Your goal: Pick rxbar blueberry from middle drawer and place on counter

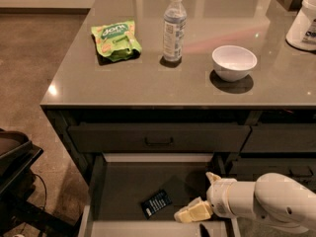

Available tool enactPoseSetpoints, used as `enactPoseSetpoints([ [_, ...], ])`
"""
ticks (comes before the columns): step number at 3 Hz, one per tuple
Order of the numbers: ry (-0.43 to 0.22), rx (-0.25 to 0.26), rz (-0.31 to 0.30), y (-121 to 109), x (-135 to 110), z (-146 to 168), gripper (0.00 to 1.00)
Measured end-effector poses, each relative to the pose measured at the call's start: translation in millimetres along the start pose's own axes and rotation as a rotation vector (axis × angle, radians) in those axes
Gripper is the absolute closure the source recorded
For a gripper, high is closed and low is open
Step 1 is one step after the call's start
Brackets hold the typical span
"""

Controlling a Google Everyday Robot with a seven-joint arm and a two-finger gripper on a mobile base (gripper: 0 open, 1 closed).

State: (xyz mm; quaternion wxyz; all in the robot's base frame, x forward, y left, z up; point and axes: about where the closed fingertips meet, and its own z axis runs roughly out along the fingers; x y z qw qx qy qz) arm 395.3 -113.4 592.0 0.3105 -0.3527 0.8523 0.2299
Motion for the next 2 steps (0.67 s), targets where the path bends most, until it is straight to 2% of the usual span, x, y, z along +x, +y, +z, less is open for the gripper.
enactPoseSetpoints([
  [1,-0.06,0.058,-0.055,-20.3,-3.8,29.5,0.0],
  [2,-0.116,0.061,-0.07,-34.2,-4.9,77.1,0.0],
])
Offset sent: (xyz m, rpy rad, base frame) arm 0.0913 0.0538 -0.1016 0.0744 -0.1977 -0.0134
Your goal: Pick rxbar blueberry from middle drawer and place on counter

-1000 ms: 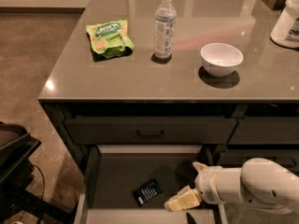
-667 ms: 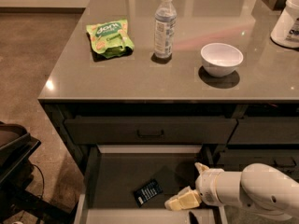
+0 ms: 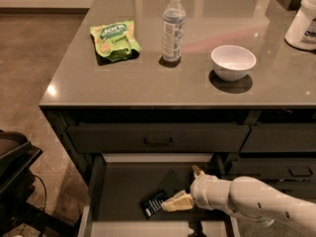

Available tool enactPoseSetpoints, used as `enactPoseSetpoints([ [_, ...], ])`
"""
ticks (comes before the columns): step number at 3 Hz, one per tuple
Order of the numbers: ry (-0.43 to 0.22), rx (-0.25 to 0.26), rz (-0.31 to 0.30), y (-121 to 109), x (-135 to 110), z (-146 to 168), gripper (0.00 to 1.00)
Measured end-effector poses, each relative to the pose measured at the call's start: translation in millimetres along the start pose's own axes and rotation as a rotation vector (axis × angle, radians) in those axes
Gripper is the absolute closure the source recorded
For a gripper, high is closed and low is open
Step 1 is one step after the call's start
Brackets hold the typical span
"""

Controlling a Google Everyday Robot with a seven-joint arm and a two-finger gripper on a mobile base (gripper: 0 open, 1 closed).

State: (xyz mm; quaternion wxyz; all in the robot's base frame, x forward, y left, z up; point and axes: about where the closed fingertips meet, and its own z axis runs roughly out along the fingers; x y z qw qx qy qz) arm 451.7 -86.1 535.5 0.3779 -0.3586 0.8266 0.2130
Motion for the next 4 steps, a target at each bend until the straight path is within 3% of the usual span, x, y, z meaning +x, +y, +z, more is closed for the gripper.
enactPoseSetpoints([
  [2,-0.017,0.001,0.032,8.8,10.6,8.9,0.0],
  [3,-0.084,-0.008,0.091,29.1,13.3,42.6,0.0],
  [4,-0.158,-0.045,0.108,47.3,11.4,96.7,0.0],
])
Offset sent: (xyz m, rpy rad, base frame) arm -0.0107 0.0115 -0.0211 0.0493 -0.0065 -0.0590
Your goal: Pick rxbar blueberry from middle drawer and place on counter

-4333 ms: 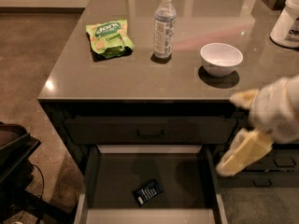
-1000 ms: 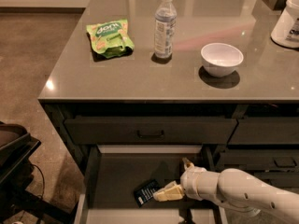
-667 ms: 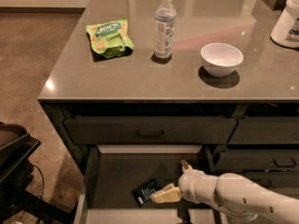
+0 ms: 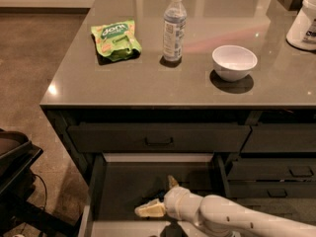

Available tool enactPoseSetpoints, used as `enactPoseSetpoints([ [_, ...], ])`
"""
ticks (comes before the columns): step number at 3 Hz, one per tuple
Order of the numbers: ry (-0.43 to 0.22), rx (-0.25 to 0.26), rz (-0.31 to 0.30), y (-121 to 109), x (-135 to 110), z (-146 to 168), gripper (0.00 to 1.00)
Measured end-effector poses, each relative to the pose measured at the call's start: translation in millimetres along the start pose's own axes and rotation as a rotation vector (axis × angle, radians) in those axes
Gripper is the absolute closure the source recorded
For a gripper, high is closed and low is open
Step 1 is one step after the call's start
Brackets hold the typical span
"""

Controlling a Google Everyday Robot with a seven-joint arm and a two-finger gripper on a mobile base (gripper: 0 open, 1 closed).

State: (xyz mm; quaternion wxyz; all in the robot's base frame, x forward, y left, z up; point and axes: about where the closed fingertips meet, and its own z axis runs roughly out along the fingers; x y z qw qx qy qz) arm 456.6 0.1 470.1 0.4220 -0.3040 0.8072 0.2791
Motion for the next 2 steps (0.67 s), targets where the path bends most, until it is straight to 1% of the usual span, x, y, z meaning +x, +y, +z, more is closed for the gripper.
enactPoseSetpoints([
  [1,-0.002,-0.027,0.048,10.2,17.8,11.5,0.0],
  [2,0.0,-0.029,0.048,10.0,18.6,11.9,0.0],
])
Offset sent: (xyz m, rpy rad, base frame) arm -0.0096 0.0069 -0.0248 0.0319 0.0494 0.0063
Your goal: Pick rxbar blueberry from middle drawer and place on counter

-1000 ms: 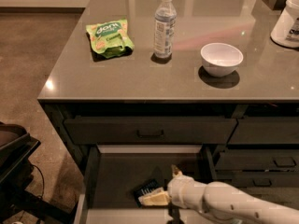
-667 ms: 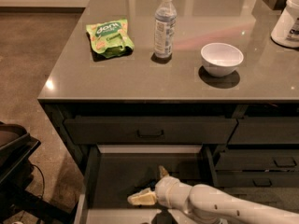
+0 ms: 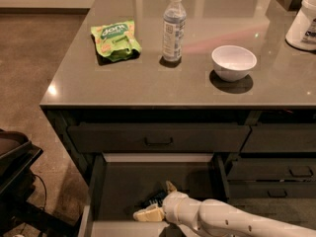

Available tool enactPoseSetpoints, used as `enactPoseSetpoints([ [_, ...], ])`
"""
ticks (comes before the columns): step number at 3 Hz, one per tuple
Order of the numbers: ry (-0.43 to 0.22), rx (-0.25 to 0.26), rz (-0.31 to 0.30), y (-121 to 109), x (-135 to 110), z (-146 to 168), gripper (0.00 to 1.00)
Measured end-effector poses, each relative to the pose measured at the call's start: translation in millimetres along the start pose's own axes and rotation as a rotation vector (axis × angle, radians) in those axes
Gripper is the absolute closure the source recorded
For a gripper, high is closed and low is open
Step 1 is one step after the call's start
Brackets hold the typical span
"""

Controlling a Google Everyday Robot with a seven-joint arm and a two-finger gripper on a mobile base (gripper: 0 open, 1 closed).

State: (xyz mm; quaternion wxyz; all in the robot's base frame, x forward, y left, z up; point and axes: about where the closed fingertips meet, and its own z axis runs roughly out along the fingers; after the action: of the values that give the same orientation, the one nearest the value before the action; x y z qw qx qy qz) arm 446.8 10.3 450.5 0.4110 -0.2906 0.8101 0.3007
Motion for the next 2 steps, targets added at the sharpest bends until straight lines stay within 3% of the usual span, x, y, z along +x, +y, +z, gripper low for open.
enactPoseSetpoints([
  [1,-0.001,-0.048,-0.039,-3.1,3.3,6.8,0.0],
  [2,-0.019,-0.095,-0.132,-18.3,9.1,24.3,0.0],
])
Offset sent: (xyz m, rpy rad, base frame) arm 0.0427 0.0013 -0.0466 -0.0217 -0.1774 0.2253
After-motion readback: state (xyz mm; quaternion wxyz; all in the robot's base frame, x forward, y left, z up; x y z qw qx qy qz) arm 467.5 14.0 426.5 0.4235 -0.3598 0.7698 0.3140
